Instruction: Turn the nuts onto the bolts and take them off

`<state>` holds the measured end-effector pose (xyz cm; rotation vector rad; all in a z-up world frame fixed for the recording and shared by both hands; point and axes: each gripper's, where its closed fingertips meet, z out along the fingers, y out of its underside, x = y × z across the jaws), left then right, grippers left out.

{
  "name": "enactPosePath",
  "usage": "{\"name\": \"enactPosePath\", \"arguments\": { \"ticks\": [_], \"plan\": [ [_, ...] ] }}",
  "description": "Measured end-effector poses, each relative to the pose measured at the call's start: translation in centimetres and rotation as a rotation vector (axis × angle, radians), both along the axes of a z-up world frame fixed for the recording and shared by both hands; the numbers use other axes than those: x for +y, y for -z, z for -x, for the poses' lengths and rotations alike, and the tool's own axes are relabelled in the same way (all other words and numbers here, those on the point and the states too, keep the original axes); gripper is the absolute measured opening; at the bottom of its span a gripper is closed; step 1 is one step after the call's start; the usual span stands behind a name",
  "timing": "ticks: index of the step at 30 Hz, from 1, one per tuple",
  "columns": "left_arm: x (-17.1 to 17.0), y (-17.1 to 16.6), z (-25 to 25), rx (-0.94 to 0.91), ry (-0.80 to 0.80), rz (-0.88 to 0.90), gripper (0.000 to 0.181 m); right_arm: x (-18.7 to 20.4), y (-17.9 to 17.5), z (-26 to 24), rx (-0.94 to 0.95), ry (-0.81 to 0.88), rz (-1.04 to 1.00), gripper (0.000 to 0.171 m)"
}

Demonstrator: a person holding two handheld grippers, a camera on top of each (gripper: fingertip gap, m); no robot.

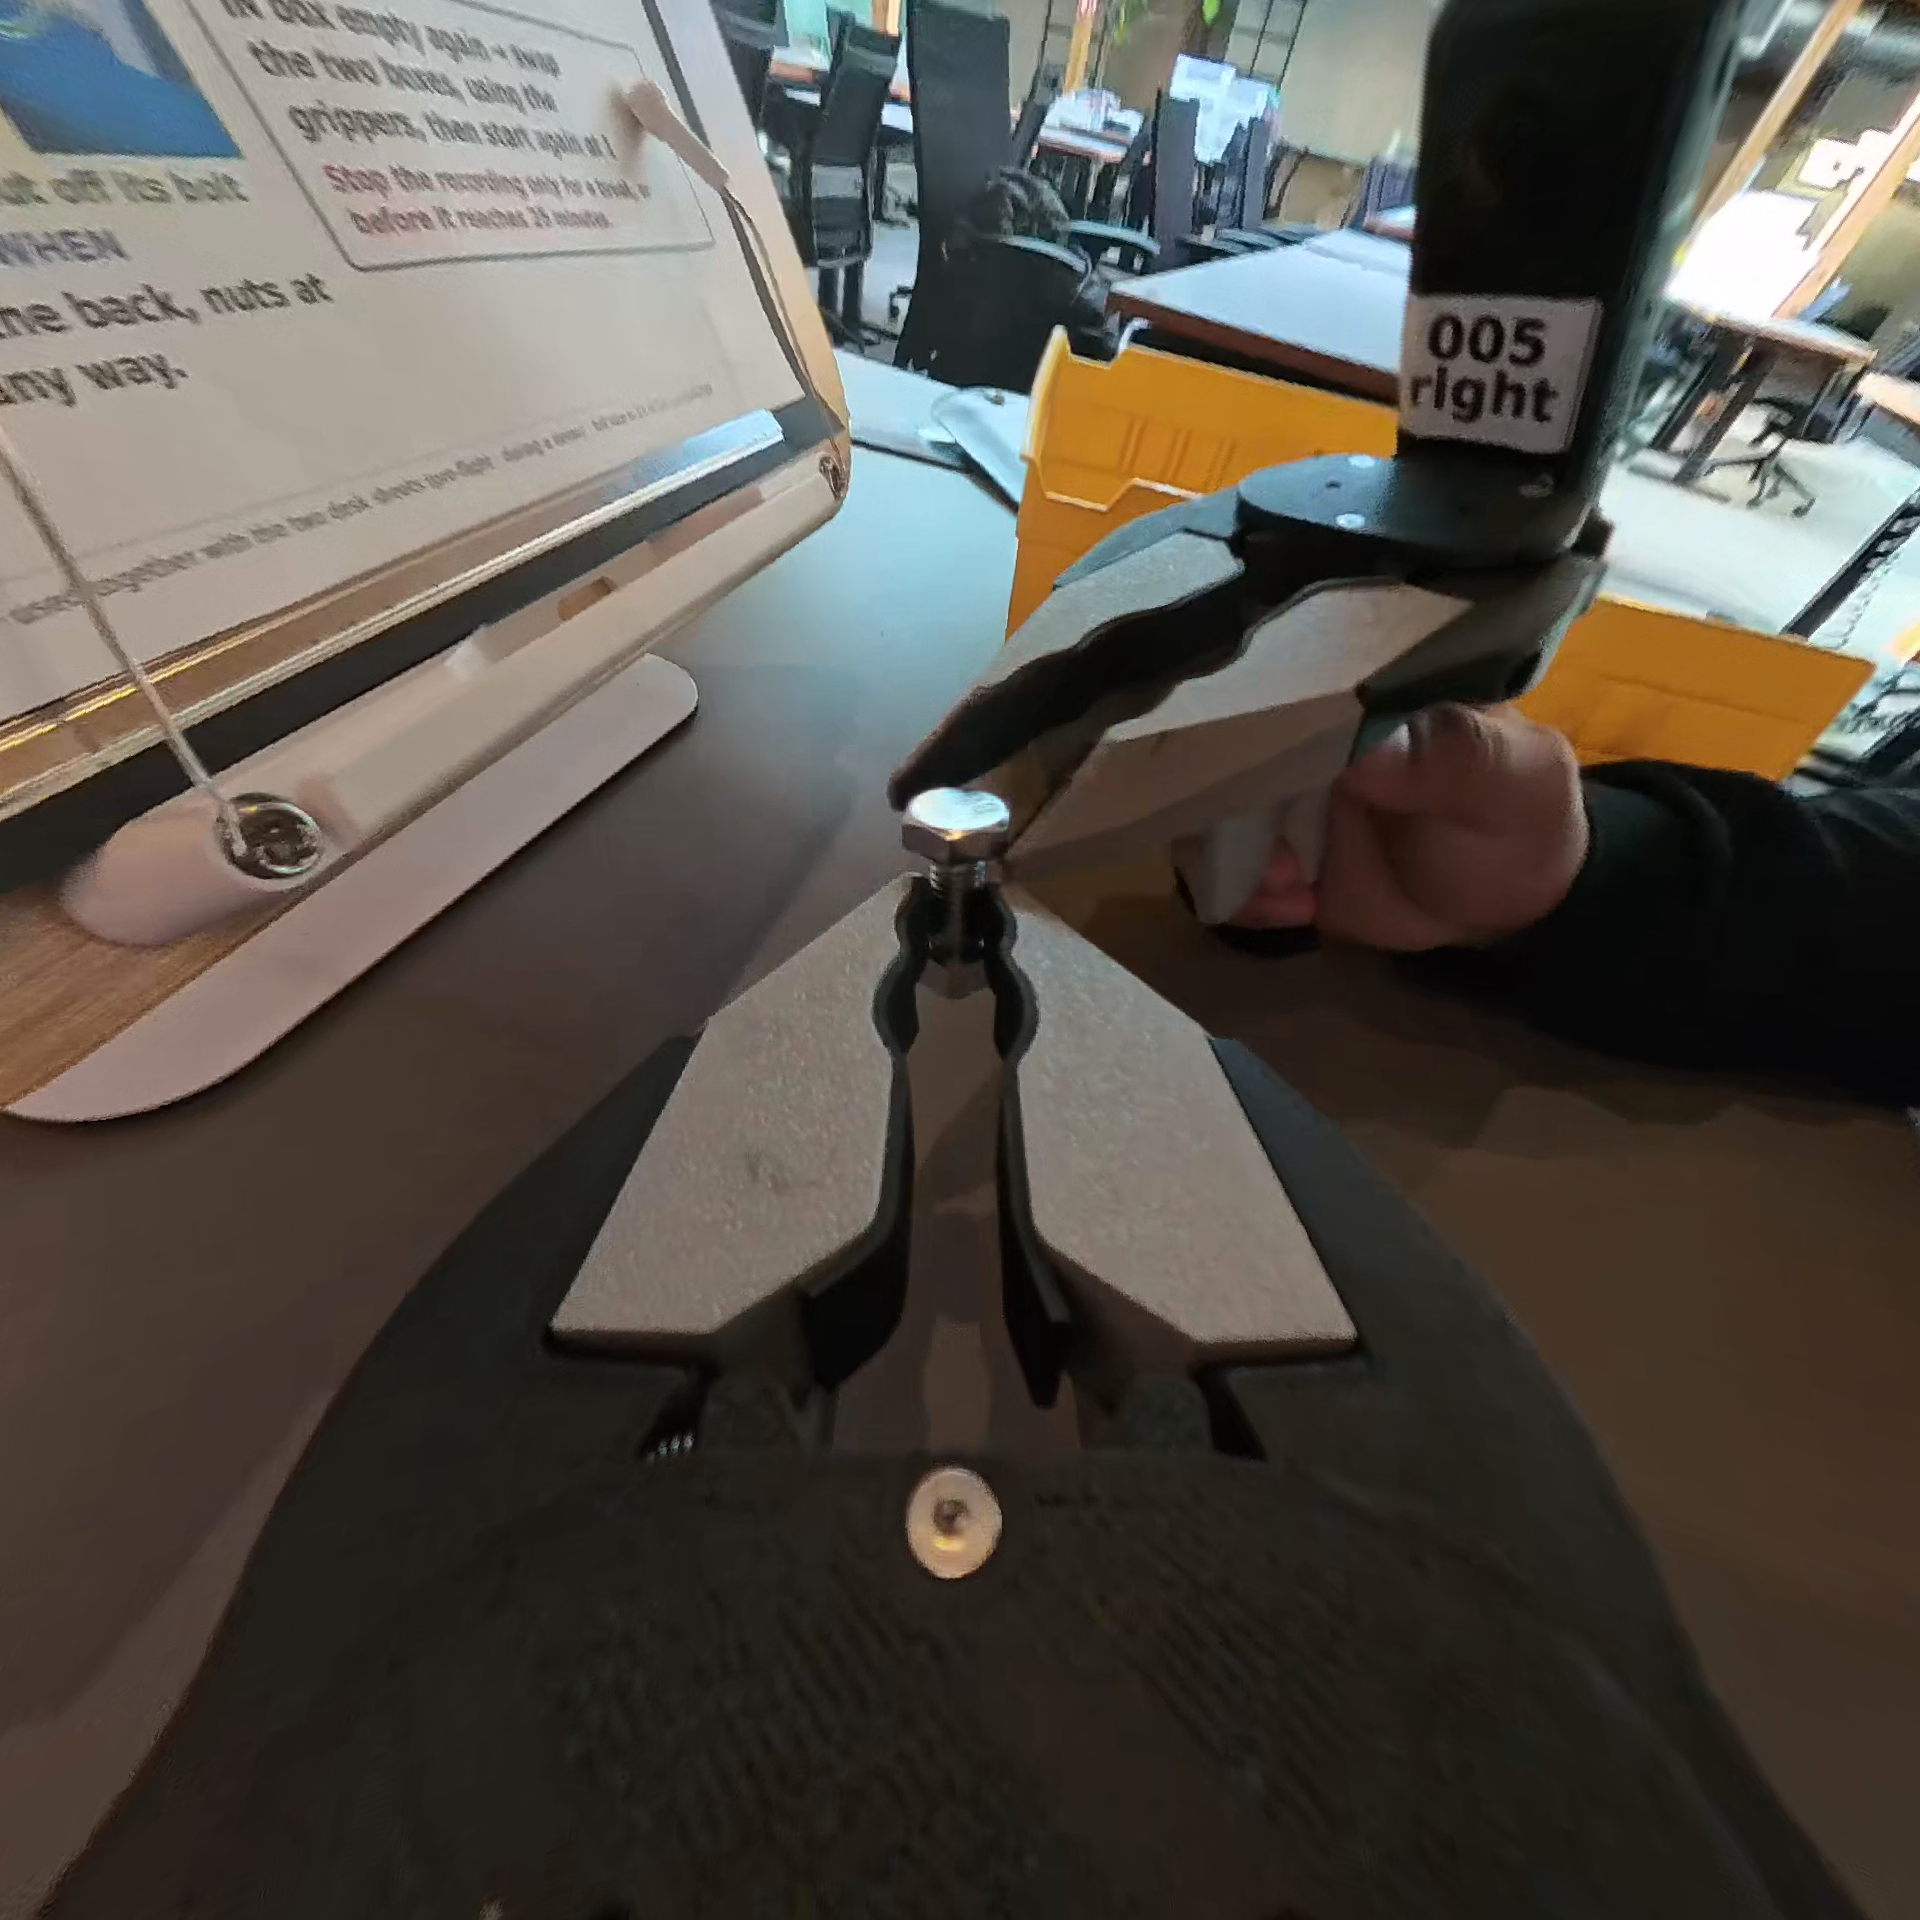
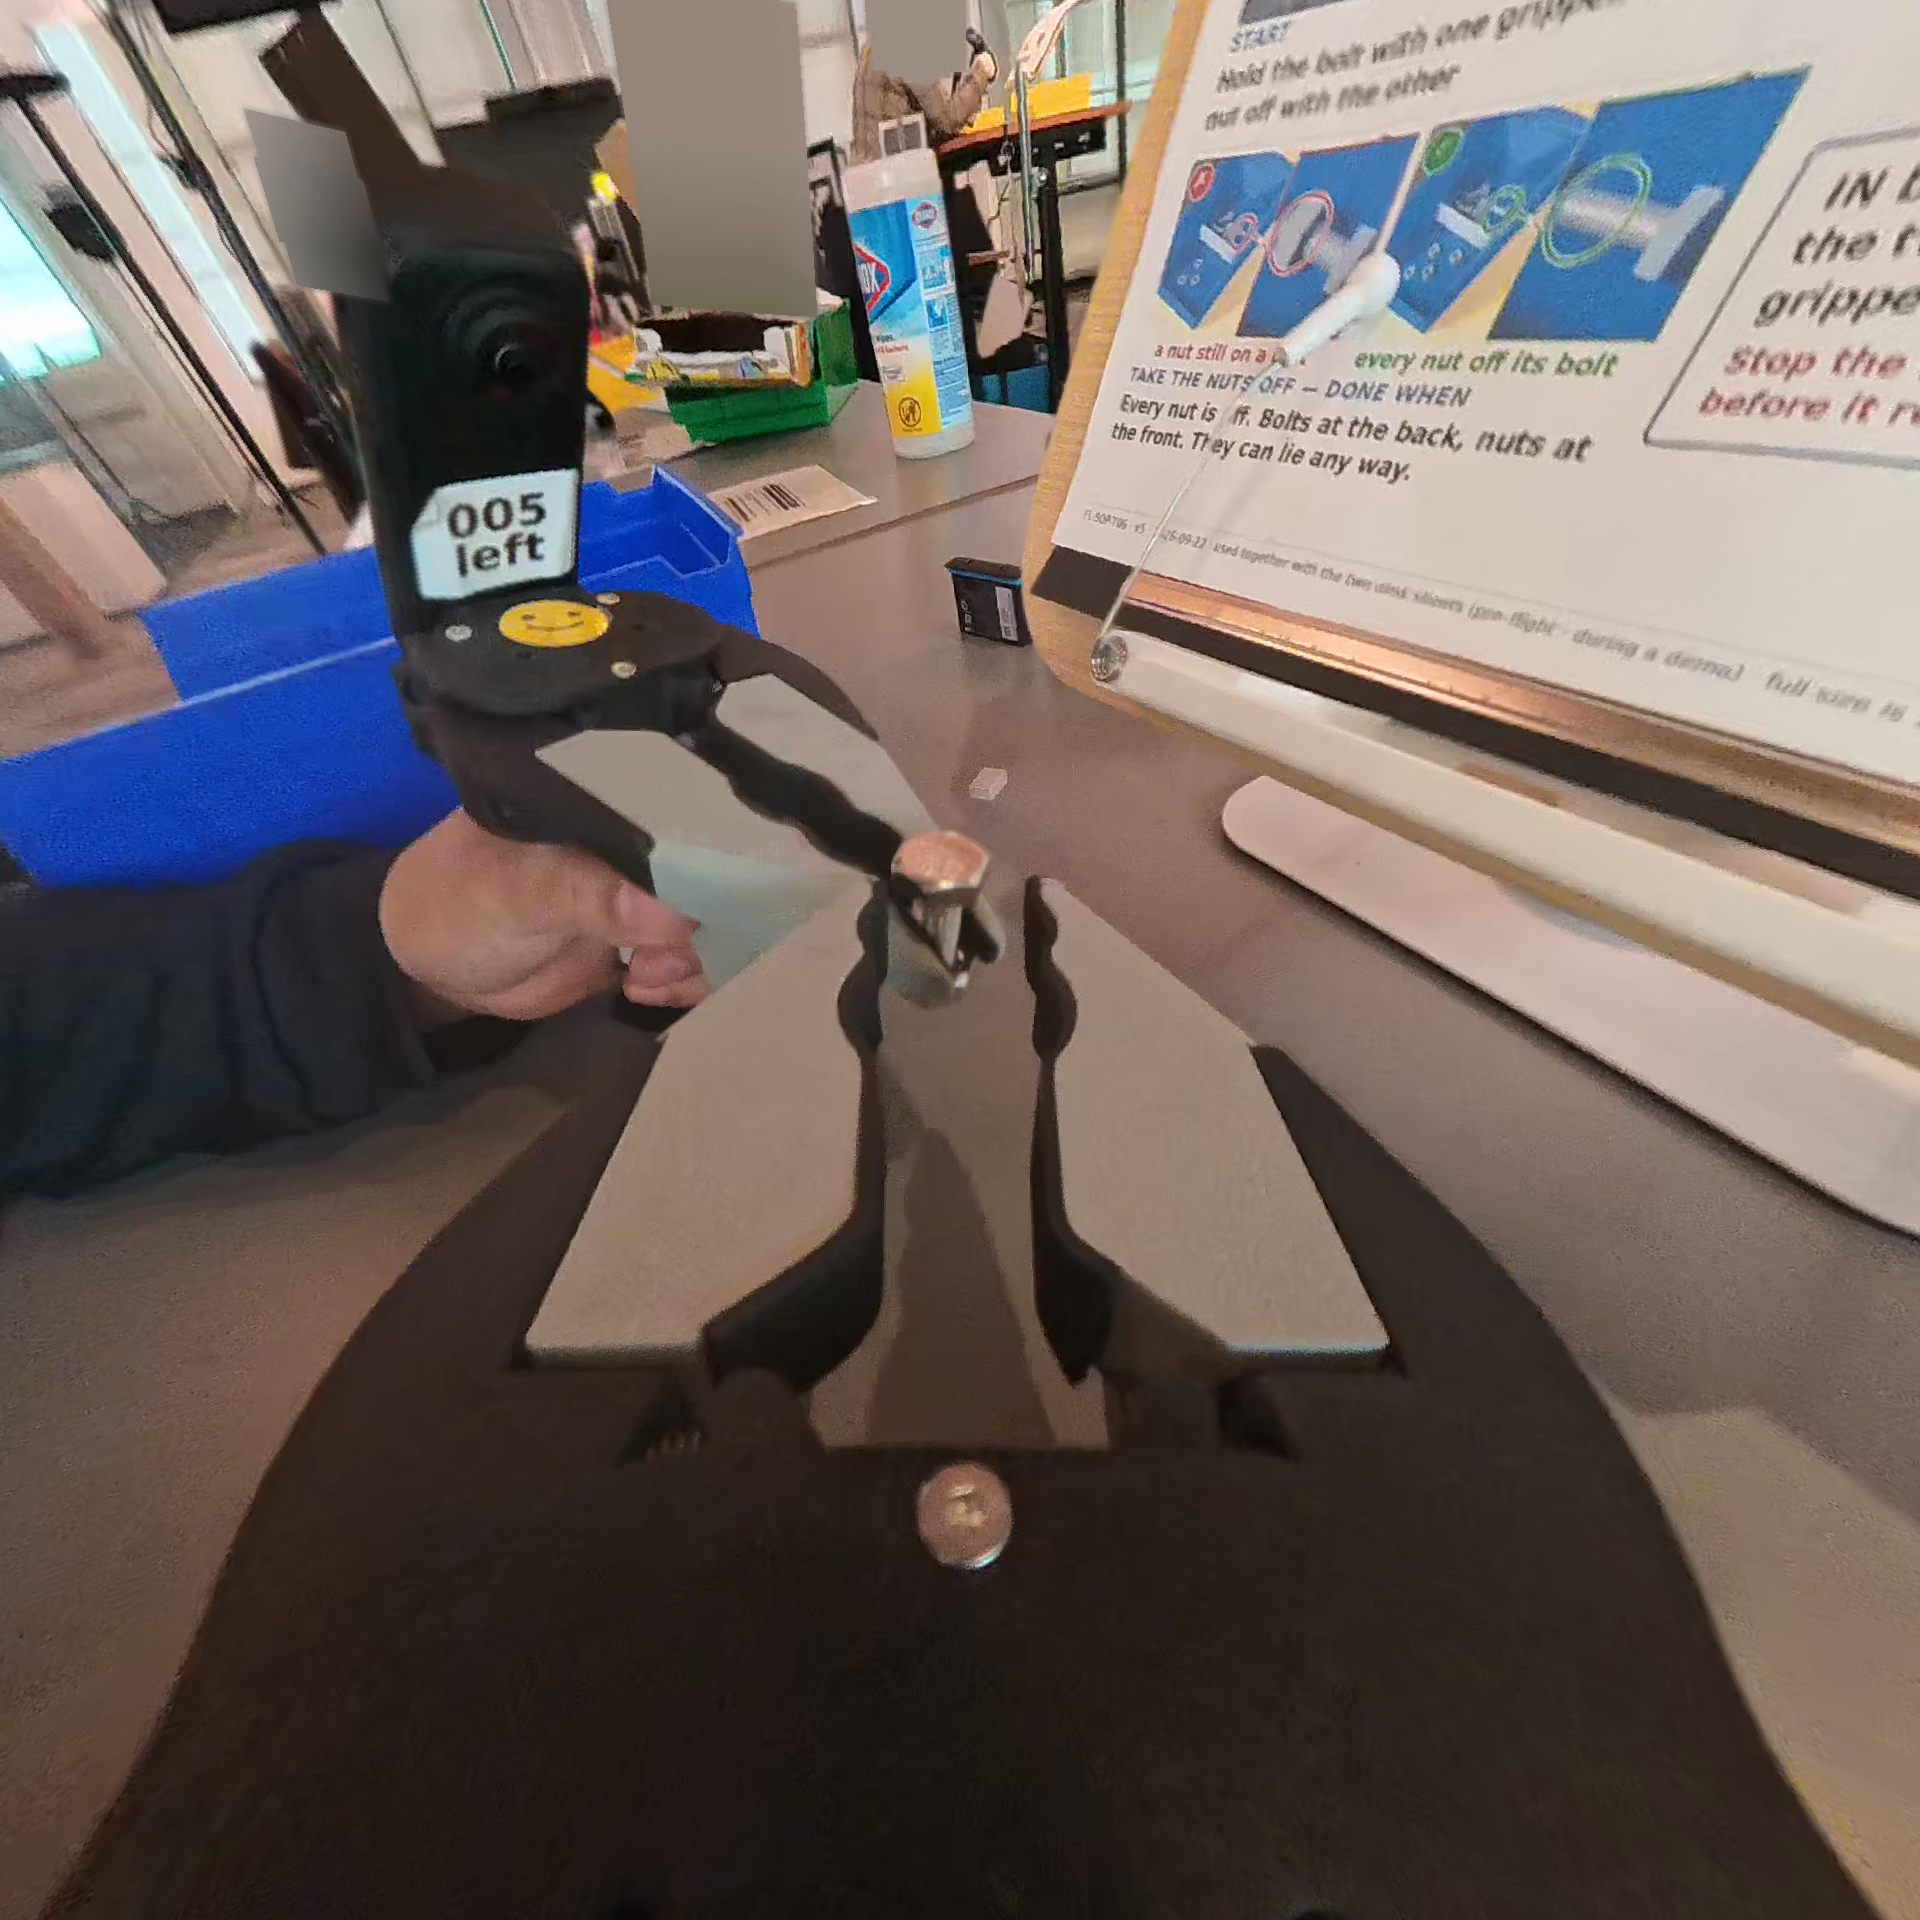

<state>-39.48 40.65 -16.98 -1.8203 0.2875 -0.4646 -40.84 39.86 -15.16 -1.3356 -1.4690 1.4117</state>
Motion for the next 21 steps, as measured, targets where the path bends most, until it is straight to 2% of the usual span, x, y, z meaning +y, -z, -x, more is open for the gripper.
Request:
{"name": "enactPosePath", "arguments": {
  "ticks": [4,13,21],
  "plan": [
    [0.2,0.9,-0.6,0.144,-0.005,0.004,0.008,-0.5,0.1,0.0,-0.009,-0.059,0.085,0.017],
    [0.5,2.6,1.3,0.557,-0.148,0.007,0.007,0.2,2.0,0.4,-0.108,-0.009,0.022,0.014],
    [0.9,3.6,1.6,0.565,-0.135,0.043,0.008,0.1,3.0,0.9,-0.15,0.023,-0.057,0.015]
  ]
}}
